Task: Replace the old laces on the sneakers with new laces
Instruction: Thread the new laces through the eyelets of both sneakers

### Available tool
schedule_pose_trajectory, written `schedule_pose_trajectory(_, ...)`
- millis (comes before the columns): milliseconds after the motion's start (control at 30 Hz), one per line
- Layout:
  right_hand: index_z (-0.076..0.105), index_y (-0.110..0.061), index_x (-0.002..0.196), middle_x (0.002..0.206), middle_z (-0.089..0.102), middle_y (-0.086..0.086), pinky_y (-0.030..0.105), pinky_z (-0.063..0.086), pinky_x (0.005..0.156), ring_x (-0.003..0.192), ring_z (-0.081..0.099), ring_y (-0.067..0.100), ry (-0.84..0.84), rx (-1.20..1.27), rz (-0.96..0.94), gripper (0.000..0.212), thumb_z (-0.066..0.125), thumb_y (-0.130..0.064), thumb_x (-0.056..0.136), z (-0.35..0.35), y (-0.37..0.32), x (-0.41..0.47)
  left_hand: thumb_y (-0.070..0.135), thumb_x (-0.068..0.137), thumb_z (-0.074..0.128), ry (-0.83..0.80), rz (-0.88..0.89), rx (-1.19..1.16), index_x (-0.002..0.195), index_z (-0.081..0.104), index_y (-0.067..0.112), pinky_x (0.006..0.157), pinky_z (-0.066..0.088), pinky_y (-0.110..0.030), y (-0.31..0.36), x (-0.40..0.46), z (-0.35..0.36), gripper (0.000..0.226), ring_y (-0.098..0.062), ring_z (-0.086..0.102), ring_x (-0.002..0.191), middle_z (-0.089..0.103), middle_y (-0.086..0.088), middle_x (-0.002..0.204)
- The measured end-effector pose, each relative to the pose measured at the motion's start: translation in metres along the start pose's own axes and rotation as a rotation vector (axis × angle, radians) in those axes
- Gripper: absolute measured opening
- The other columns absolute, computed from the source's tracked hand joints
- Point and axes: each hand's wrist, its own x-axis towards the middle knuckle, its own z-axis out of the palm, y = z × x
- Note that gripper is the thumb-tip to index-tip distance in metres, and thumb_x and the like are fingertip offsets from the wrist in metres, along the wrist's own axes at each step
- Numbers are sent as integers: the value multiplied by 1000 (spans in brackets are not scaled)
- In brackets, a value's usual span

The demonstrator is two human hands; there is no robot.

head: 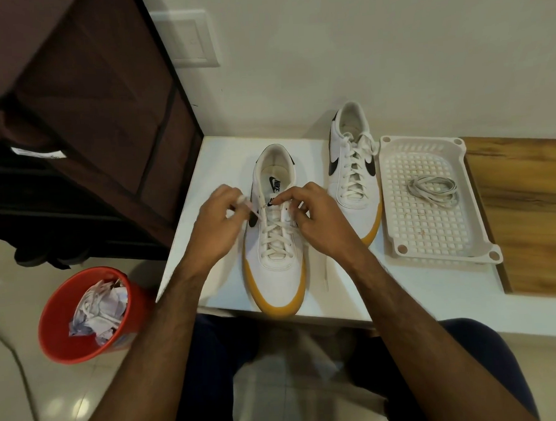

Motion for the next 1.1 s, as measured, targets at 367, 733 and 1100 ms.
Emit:
schedule_pose_trajectory(367, 73, -33, 113, 96, 53, -2, 33, 52, 82, 87, 53, 4, -10, 22, 18, 47, 48, 2, 96, -2, 2, 0, 29, 97, 64, 427, -225, -384, 98, 49, 21, 64, 48, -29, -3, -3, -30, 16, -5, 54, 68, 55, 6, 81)
schedule_pose_trajectory(733, 72, -34, 112, 96, 52, -5, 35, 53, 83, 87, 53, 0, -10, 17, 20, 46, 47, 1, 95, -3, -1, 0, 47, 97, 60, -139, 7, 418, 105, 54, 32, 93, 20, -34, 1, -1, 2, 18, -14, 45, 117, 52, 8, 121)
schedule_pose_trajectory(1100, 71, -35, 115, 97, 55, -2, 39, 53, 83, 87, 54, 4, -22, -22, 7, 47, 49, 1, 95, -3, -1, -1, 25, 90, 70, -74, -32, 148, 83, 61, 23, 89, 42, -35, 3, -3, -3, 12, -10, 64, 87, 67, 11, 86)
